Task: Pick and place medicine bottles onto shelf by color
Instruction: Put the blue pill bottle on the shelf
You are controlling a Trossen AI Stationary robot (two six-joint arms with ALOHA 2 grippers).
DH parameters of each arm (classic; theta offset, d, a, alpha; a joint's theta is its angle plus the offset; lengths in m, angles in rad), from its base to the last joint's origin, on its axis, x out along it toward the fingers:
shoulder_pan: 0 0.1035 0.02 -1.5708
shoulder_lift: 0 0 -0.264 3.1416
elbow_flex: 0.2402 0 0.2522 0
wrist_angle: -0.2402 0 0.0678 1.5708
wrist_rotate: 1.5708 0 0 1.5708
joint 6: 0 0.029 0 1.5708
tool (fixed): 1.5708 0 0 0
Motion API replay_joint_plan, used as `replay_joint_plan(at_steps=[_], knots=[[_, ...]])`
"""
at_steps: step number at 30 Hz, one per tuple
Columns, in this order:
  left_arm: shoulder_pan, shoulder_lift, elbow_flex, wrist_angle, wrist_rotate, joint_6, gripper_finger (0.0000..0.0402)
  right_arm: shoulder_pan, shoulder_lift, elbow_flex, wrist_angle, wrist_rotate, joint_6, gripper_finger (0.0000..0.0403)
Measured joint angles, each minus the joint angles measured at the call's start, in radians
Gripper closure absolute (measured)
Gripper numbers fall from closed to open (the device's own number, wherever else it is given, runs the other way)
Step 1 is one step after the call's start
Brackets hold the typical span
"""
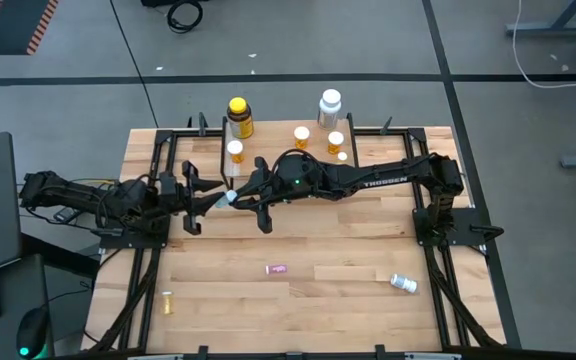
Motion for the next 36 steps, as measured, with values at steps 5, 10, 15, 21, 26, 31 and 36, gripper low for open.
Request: replay_joint_plan(at_steps=[5,10,15,21,26,31,36], knots=[[0.000,0.000,0.000,0.003,0.000,0.003,0.0267,0.000,-0.001,0.000,0.010,0.000,0.005,0.0303],[0.000,-0.001,0.000,0.014,-0.002,0.007,0.0267,0.000,0.000,0.000,0.045,0.000,0.006,0.0297],[0.000,-0.001,0.001,0.017,-0.003,0.002,0.0267,0.000,-0.001,0.000,0.066,0.014,0.006,0.0295],[0.000,0.002,-0.002,-0.004,-0.004,0.002,0.0267,0.001,-0.001,0.003,0.127,0.017,0.006,0.0295],[0.000,0.001,-0.002,0.002,-0.001,0.002,0.0267,0.000,-0.001,0.004,0.125,0.022,0.012,0.0295],[-0.001,0.001,-0.002,0.008,0.008,0.001,0.0267,-0.001,0.006,0.004,0.072,0.031,0.035,0.0295],[-0.001,0.001,-0.002,0.009,0.006,-0.001,0.0267,-0.001,0.047,0.004,0.096,0.031,0.044,0.0295]])
